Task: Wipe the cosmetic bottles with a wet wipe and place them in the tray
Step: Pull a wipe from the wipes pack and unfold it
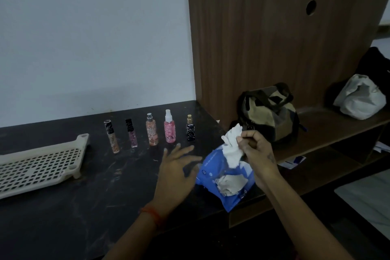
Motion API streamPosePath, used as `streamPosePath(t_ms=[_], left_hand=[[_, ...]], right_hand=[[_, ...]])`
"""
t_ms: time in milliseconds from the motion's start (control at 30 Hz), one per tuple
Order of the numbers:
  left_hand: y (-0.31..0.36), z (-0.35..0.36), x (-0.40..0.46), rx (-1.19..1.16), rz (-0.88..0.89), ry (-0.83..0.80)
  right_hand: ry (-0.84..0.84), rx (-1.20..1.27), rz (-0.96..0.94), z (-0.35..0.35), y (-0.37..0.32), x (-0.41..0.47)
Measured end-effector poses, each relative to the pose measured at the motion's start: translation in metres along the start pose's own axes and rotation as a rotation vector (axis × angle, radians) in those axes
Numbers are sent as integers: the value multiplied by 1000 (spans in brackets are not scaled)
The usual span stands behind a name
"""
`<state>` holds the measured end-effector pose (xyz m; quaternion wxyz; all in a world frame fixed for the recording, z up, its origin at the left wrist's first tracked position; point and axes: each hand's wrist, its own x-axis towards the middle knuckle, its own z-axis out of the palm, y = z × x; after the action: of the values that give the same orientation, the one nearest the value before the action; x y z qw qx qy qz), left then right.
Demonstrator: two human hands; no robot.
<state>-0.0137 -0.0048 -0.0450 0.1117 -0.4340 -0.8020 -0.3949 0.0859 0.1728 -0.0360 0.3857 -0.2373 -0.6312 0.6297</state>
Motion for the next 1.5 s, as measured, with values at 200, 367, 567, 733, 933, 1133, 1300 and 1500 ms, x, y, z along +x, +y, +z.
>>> streamPosePath(t_ms=[200,367,567,733,933,1133,1300,1500], left_hand=[[-44,-49,6,31,-107,1],[-16,-49,9,-453,-269,-146],[21,-15,15,-850,-483,-215],[22,-6,15,-907,-570,-193],[15,-3,14,-953,-604,-169],[11,-3,14,-965,-602,-182],[9,-7,13,-971,-539,-164],[-11,-26,15,-988,-507,-104]], right_hand=[[-110,-48,-13,36,-14,17],[-250,-60,52,57,-19,12],[-317,-20,80,52,-17,-7],[-208,22,109,32,-18,-5],[-35,-646,-394,-11,-4,-12],[-293,-1018,-314,-7,11,-25],[-230,-502,-127,27,-21,-23],[-313,-238,-10,73,-16,-12]])
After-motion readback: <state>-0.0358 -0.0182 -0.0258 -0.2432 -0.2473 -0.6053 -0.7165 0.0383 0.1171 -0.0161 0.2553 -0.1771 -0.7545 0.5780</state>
